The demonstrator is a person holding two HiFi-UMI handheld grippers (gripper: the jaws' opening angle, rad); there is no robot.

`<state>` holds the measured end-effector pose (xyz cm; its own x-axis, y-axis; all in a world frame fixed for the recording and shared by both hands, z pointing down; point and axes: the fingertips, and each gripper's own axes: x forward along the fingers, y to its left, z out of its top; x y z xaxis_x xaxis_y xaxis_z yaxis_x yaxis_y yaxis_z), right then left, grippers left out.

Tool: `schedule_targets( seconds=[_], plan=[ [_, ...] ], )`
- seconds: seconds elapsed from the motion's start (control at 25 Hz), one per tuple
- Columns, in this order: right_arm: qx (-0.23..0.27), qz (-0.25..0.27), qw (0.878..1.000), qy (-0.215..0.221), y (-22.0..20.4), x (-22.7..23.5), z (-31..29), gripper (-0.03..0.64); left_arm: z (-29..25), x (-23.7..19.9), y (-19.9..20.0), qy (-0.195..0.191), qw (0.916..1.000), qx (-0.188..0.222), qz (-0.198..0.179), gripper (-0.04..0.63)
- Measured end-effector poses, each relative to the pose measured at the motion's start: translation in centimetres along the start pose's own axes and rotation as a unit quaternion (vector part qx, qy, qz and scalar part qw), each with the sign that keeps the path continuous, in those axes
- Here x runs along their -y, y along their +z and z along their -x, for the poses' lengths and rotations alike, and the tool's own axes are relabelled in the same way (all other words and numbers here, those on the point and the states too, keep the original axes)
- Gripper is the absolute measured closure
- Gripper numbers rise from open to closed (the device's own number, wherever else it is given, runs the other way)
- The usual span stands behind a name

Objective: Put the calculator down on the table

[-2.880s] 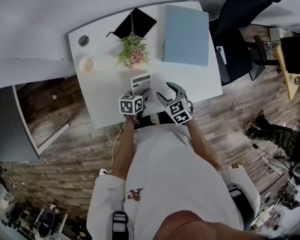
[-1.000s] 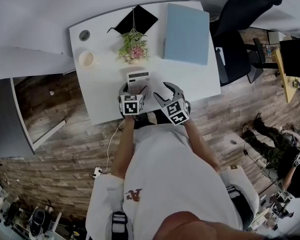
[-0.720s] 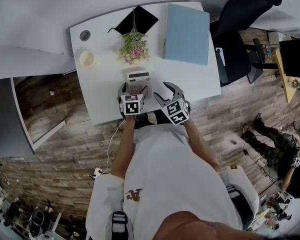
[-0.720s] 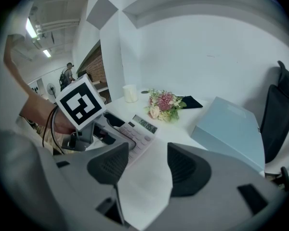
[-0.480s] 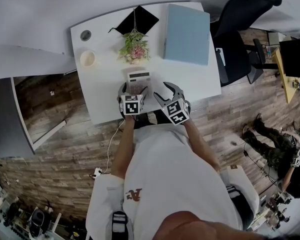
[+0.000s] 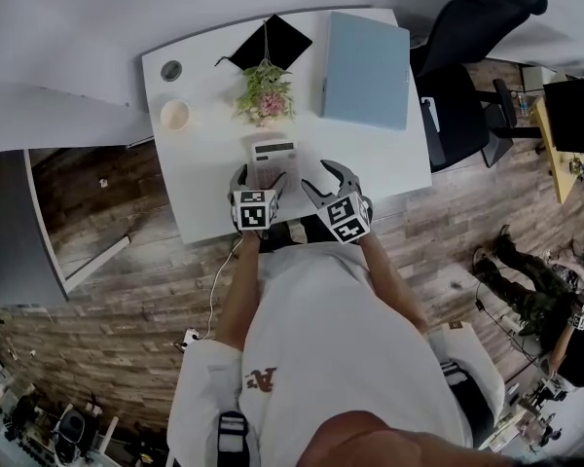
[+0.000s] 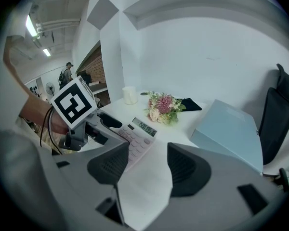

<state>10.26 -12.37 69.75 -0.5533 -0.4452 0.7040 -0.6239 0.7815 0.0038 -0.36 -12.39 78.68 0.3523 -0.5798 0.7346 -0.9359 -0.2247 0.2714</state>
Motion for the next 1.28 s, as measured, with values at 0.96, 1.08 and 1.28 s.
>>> schedule_targets(
  seconds=[0.96, 1.08, 1.28],
  plan=[
    [0.150, 0.019, 0.987, -0.057, 11.2, 2.7, 5.4, 0.438, 10.5, 2.1, 14.1, 0.004, 0.9723, 0.194, -0.131, 0.271],
    [0.178, 0.024, 0.982, -0.064, 13.3, 3.1, 6.8, 0.453, 12.3, 2.5, 16.3, 0.013, 0.9633, 0.222, -0.151, 0.315],
    [0.226, 0.035, 0.970, -0.077, 17.1, 3.4, 9.4, 0.496, 15.7, 3.1, 20.0, 0.023, 0.9453, 0.274, -0.176, 0.410]
  ],
)
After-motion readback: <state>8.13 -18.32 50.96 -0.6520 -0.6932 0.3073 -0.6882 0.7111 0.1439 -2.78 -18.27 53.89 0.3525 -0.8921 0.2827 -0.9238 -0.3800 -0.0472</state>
